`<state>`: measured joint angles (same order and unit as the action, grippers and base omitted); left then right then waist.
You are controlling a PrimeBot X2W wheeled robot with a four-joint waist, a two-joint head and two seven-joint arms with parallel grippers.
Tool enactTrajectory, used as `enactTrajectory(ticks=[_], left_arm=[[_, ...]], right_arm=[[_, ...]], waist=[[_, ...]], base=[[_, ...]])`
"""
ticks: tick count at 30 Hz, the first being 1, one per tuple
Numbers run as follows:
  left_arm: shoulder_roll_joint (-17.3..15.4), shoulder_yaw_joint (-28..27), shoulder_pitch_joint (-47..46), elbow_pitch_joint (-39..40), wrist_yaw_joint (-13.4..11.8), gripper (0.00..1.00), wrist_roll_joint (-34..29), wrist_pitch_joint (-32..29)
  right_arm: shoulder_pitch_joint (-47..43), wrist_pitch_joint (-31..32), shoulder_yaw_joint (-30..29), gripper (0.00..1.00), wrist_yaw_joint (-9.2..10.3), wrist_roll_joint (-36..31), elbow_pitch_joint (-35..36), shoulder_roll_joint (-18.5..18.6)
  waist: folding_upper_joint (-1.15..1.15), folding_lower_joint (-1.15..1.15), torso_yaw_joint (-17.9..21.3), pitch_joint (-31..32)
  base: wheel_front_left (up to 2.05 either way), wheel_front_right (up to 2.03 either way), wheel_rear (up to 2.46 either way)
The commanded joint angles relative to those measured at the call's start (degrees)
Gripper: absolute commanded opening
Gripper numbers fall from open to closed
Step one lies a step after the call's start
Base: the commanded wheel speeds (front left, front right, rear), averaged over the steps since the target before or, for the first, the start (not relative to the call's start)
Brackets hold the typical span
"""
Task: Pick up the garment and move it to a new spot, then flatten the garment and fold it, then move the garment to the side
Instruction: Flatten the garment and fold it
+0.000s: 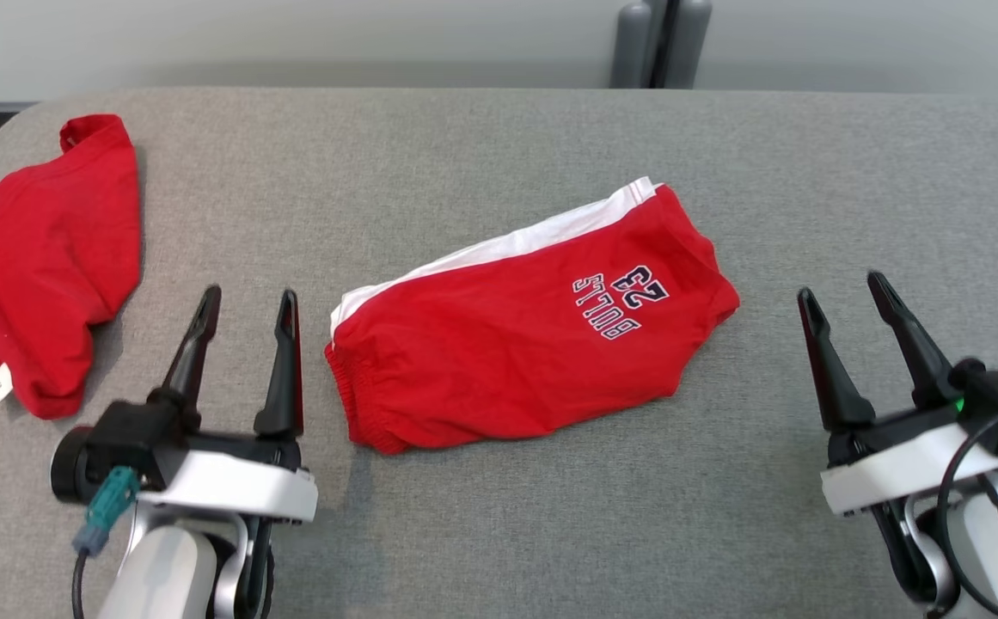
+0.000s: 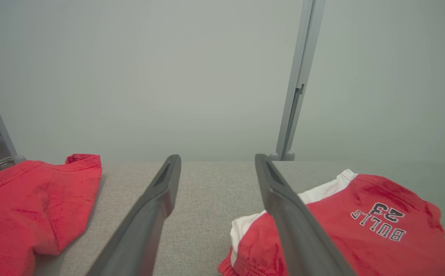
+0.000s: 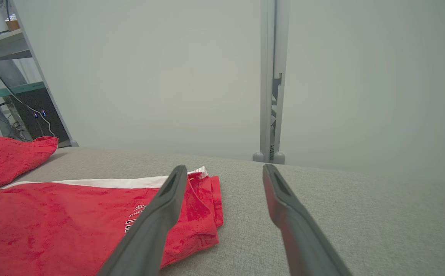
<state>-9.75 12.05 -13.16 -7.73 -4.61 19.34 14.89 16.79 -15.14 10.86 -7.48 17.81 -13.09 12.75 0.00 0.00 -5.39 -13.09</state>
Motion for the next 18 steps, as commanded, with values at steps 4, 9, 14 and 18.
enactTrajectory(ticks=[4, 9, 14, 18], left_arm=[[-0.74, -0.09, 3.68, 1.41, -1.1, 1.0, -0.6, 0.08], [-1.44, 0.06, 5.02, 2.33, -1.54, 1.0, -0.56, -0.9], [-1.53, 0.4, 5.21, 2.79, -1.65, 1.0, -0.53, -1.29], [-1.65, 0.74, 4.76, 2.83, -1.49, 1.0, -0.46, -1.54]], right_arm=[[-5.14, 0.36, -2.0, 1.0, -0.03, -1.06, 2.86, -1.21], [-7.5, 1.59, -3.18, 1.0, -0.03, -1.89, 5.06, -2.33], [-7.71, 2.21, -3.82, 1.0, -0.02, -1.79, 5.95, -2.44], [-7.53, 2.74, -4.13, 1.0, -0.03, -1.85, 6.25, -2.42]], waist=[[0.0, 0.0, 1.25, 1.37], [0.0, 0.0, 1.55, 1.61], [0.0, 0.0, 1.43, 1.57], [0.0, 0.0, 1.15, 1.27]], base=[[0.0, 0.0, 0.0], [0.0, 0.0, 0.0], [0.0, 0.0, 0.0], [0.0, 0.0, 0.0]])
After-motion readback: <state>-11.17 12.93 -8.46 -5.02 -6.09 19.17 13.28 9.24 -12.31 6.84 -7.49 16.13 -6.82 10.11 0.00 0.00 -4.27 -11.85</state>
